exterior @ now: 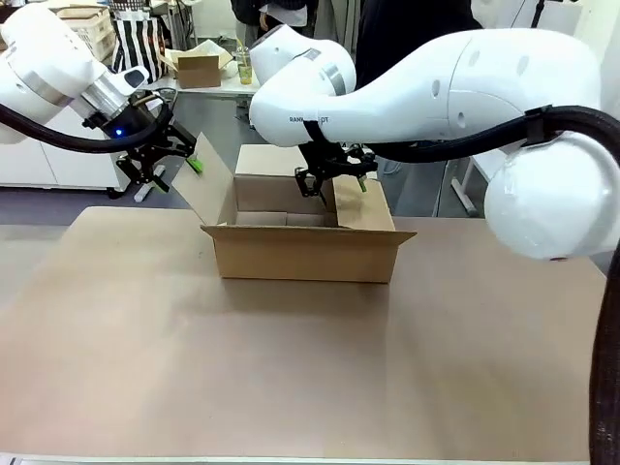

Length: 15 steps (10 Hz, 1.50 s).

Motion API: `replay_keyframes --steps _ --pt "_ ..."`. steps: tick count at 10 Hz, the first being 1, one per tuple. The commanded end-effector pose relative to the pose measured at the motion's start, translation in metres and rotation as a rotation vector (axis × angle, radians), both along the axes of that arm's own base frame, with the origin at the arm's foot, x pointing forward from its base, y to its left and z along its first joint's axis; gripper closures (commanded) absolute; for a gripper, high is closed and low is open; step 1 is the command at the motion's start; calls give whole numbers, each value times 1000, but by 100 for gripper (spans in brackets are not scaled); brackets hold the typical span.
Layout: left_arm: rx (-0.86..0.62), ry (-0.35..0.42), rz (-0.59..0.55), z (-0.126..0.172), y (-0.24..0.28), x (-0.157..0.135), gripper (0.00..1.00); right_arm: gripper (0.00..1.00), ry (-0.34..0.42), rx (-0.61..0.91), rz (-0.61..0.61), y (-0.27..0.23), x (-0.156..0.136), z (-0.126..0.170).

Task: Pack the gift set into the box.
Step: Place both hands on the side flaps of the Package Box and spread them outward.

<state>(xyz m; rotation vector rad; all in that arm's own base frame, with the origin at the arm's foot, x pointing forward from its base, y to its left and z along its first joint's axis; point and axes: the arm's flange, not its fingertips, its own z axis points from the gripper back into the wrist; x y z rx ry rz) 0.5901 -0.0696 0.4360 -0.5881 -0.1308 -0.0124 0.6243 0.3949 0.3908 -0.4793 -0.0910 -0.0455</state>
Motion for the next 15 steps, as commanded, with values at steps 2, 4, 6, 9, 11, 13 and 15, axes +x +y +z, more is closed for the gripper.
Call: replay_keyframes --steps 2,4,6,9,11,13,15 --pt "16 5 14 3 0 -2 0 0 -47 -89 -75 -20 -2 15" --pt "16 5 14 3 0 -2 0 0 -34 -56 -94 -55 -11 35" --pt "16 5 14 3 0 -2 0 0 -41 11 -131 -101 -23 66" --pt "16 5 14 3 0 -2 0 0 45 197 -87 -154 -31 81" --pt "16 5 14 3 0 -2 0 0 86 320 -50 -191 -34 79" --pt "16 5 14 3 0 -2 0 0 106 501 34 -230 -36 67" --pt "16 5 14 3 0 -2 0 0 97 681 83 -264 -39 51"
